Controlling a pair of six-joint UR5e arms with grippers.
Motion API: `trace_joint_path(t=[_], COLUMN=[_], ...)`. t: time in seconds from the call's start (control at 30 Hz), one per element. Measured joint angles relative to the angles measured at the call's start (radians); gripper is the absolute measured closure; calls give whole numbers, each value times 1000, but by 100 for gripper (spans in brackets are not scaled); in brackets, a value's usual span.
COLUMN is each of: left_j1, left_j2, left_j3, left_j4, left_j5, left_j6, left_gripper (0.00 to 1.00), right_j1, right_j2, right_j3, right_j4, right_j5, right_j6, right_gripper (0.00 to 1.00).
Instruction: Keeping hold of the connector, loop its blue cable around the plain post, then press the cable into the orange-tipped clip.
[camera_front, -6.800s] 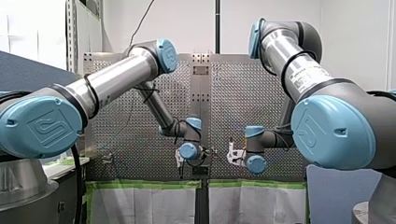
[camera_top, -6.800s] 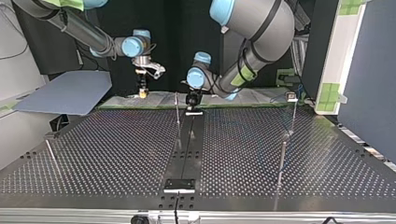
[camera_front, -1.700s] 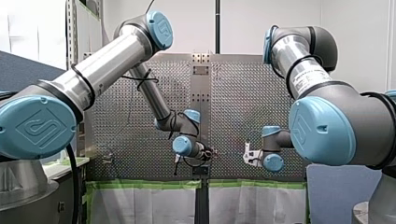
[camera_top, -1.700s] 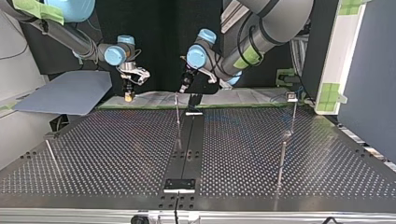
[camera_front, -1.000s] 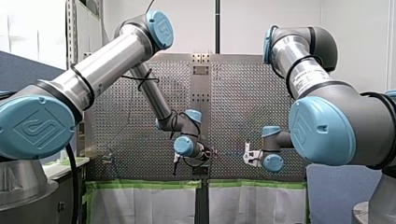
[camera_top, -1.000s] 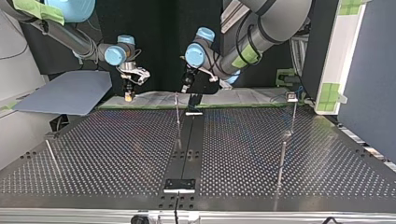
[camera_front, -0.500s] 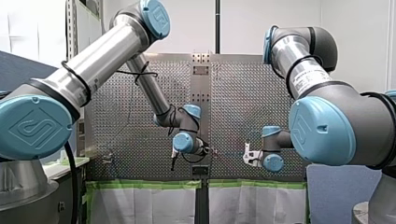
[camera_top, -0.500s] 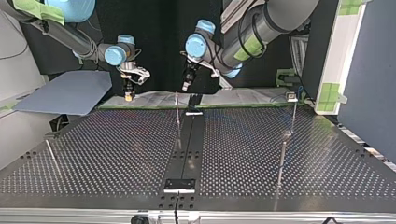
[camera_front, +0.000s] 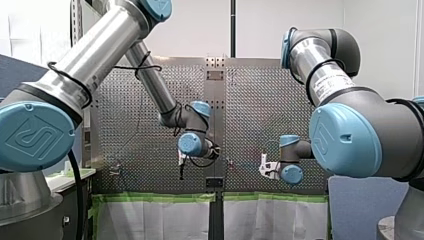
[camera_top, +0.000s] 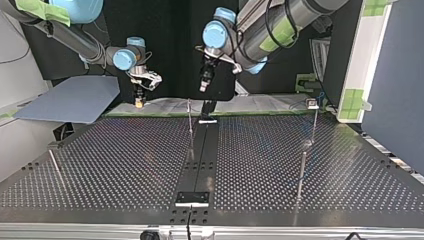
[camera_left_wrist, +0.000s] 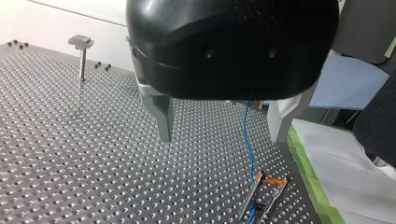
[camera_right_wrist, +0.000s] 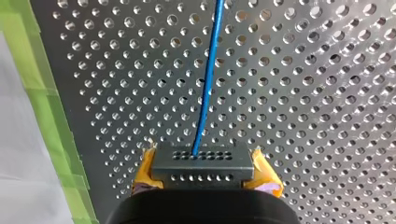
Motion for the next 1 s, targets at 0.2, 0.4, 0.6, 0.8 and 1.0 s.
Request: trace_joint_path(t=[0.2,0.4,0.6,0.8,1.0], left_j1=[-2,-2,-2,-3,2], left_j2=[64,120,180,237,299], left_j3=[-63,-120,-180,-237,-299], left_j4=[-6,-1,1,0,6], left_j5=[-5,-6,-6,-6,-5], left_j6=[30,24,14,23,16], left_gripper=[1,1,1,1,1], right_j1=[6,7,8,9,9], right_j2=[0,0,1,1,2], right_j3=[0,0,1,1,1], right_j4=[5,4,6,6,6], right_j5=[2,1,1,2,3], right_j6=[4,9,12,13,6], right_gripper=[87,87,87,87,87])
